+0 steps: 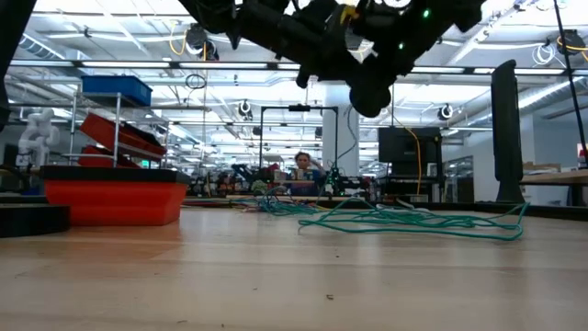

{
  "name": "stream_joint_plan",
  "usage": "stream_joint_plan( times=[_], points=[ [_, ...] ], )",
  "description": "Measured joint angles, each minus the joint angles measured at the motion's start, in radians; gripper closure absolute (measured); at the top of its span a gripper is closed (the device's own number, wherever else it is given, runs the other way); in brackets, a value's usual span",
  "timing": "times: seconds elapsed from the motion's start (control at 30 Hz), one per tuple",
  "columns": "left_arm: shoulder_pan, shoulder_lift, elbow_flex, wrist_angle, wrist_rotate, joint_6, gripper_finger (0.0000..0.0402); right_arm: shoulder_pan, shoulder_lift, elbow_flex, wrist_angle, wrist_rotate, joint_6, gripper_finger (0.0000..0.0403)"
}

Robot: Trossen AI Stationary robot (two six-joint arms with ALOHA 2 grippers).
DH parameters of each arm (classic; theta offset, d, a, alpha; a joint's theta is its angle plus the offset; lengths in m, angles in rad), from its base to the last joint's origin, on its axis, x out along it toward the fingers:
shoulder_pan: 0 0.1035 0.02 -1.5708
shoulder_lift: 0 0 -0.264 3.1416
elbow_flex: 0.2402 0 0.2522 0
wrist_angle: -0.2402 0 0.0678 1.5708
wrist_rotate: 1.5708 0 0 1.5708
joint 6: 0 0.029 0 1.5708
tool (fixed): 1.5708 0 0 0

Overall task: Coil cords
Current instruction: Coil the green wire onto the spool

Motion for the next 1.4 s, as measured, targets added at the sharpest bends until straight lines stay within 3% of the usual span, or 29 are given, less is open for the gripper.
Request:
stream_joint_plan(
  times=[0.27,0.67,1.13,1.4],
  points=[
    [-0.032,0.000,-0.001,0.123,0.005,0.036,0.0400,0.040,-0.094,-0.010,-0.002,-0.014,0.009,0.0403],
    [-0.068,0.000,-0.001,0.314,0.111,0.087,0.0400,0.137,-0.265,-0.012,0.013,-0.052,-0.022,0.0403],
    [-0.137,0.000,0.000,0.445,0.080,0.162,0.0400,0.220,-0.352,-0.013,0.400,-0.138,-0.328,0.0403],
    [-0.155,0.000,0.000,0.500,0.073,0.190,0.0400,0.219,-0.353,-0.013,0.543,-0.249,-0.361,0.0403]
  ],
)
